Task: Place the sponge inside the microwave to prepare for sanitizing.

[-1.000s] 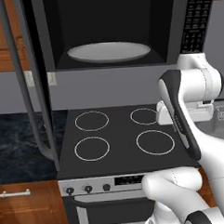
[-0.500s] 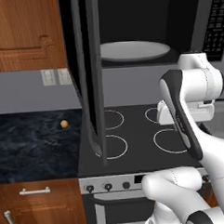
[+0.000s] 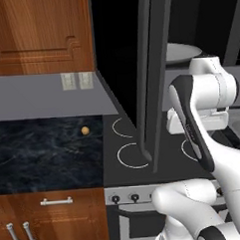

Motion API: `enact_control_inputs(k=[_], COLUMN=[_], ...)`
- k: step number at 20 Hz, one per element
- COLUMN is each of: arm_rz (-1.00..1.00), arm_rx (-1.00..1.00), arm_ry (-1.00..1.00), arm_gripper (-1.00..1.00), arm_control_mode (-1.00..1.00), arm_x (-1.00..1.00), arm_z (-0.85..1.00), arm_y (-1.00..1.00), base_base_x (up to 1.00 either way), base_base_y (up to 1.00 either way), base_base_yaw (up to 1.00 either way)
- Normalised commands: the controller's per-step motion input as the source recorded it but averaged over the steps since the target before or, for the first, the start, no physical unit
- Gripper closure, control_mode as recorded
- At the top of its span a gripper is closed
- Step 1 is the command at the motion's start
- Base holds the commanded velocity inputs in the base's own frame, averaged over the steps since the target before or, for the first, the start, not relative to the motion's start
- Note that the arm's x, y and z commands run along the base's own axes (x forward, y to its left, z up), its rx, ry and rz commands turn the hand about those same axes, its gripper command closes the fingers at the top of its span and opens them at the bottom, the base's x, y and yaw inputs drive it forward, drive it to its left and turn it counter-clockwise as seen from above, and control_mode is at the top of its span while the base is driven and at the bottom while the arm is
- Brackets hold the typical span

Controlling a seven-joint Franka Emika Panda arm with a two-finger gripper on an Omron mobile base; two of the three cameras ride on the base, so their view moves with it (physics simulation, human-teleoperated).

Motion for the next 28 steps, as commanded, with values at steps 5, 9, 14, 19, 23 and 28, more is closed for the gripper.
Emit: enact_control_inputs(k=[5, 9, 14, 19, 23, 28], arm_rz=[0.0, 0.0, 0.0, 0.0, 0.0, 0.0], arm_rx=[0.0, 0.0, 0.0, 0.0, 0.0, 0.0], arm_ry=[0.0, 0.0, 0.0, 0.0, 0.0, 0.0], arm_gripper=[1.0, 1.0, 1.0, 1.0, 1.0, 1.0], arm_control_mode=[1.0, 1.0, 1.0, 1.0, 1.0, 1.0], arm_x=[0.0, 0.0, 0.0, 0.0, 0.0, 0.0], arm_z=[0.0, 0.0, 0.0, 0.0, 0.0, 0.0], arm_y=[0.0, 0.0, 0.0, 0.0, 0.0, 0.0], base_base_x=[0.16, 0.07, 0.13, 0.12, 0.0, 0.0], base_base_y=[-0.11, -0.1, -0.19, -0.32, 0.0, 0.0], base_base_yaw=[0.06, 0.04, 0.05, 0.04, 0.0, 0.0])
